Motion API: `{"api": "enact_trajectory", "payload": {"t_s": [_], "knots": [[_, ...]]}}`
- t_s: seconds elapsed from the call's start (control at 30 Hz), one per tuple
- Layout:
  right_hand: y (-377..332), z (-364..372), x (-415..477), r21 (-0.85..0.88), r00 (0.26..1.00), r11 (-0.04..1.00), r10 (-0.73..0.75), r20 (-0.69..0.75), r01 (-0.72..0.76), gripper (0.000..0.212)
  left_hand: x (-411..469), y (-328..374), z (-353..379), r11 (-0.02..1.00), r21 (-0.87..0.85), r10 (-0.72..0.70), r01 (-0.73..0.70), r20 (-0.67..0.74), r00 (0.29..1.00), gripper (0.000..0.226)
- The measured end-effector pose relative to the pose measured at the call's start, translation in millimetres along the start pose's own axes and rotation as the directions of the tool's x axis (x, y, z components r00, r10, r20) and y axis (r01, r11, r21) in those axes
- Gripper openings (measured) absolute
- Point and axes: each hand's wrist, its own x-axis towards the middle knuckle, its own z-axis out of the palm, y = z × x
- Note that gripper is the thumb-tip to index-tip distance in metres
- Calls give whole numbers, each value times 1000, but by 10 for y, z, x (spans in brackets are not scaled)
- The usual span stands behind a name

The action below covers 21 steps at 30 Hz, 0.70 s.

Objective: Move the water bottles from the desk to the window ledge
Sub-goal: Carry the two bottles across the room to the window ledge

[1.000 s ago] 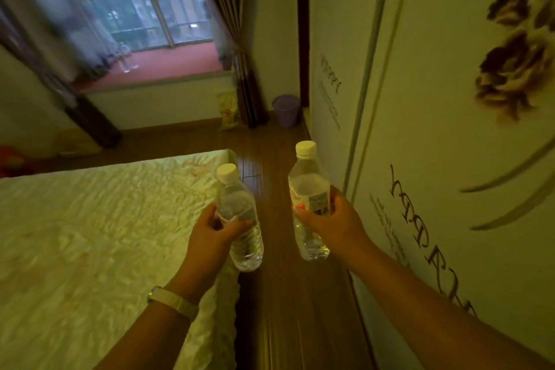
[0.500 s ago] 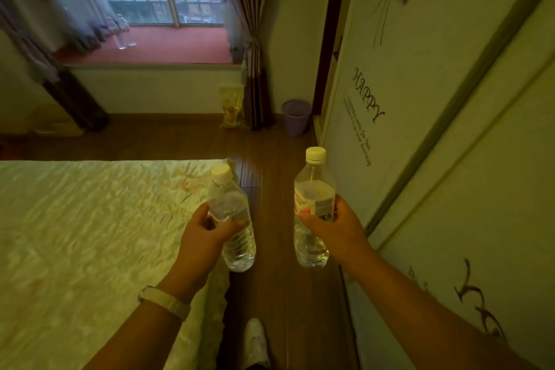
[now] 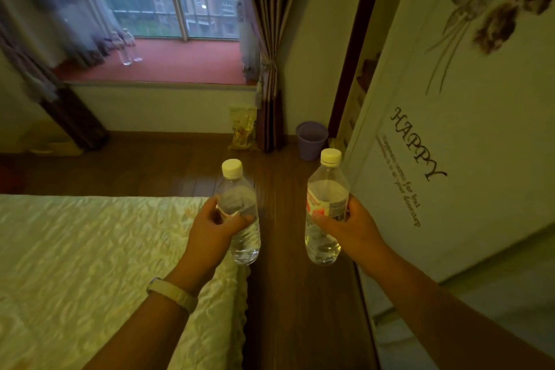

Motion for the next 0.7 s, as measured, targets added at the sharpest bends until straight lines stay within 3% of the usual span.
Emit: {"api": "enact_trajectory", "payload": {"t_s": [0.33, 0.7], "knots": [[-25, 230, 1283, 51, 995, 998, 35, 97, -40, 58, 1029, 65, -26, 999, 32, -31, 33, -69, 997, 38], [-198, 107, 3080, 140, 977, 987, 46, 207, -76, 59, 2478, 345, 523, 991, 105, -58, 79, -194, 979, 39]]}}
